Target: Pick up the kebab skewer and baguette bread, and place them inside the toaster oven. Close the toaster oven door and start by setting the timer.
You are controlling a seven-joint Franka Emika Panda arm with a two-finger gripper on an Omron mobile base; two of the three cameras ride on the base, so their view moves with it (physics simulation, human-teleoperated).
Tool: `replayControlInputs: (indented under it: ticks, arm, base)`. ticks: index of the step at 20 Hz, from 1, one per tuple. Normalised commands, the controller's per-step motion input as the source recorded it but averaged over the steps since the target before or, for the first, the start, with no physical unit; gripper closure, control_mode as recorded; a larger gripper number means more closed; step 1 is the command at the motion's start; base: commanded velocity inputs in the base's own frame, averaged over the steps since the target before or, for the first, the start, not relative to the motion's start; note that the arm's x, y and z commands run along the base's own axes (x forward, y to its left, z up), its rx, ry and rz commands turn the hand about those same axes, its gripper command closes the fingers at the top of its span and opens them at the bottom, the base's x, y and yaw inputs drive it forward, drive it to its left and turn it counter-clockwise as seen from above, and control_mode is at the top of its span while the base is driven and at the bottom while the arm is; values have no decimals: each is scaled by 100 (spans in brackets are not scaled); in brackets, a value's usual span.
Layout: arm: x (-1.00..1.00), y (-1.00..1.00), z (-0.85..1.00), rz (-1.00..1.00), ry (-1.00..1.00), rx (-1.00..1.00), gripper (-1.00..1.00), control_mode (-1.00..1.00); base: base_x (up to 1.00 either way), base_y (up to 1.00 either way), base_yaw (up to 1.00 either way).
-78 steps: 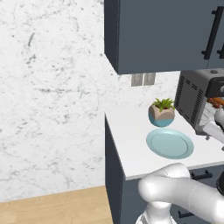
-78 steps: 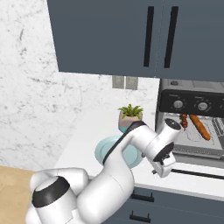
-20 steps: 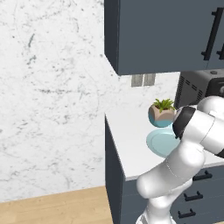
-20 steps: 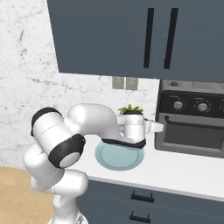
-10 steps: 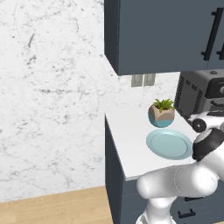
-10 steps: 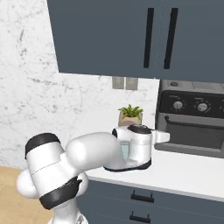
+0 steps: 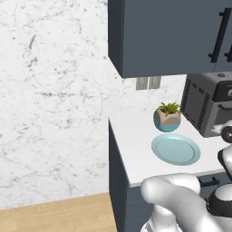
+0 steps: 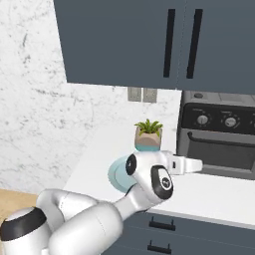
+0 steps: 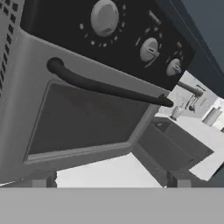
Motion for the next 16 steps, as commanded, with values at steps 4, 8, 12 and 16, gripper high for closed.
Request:
replayControlInputs:
  ticks: [4,8,12,16]
  arm:
    - [-84,-42,84,4,32,22,-100,-100]
    - [-87,-34,45,16,28,26,-100,-100]
    - [-58,0,24,38,4,31,-100,-100]
    - [-20,0,29,42,-3,40,-100,-100]
  base:
    - [0,0,0]
    - [0,0,0]
    - [0,0,0]
    - [0,0,0]
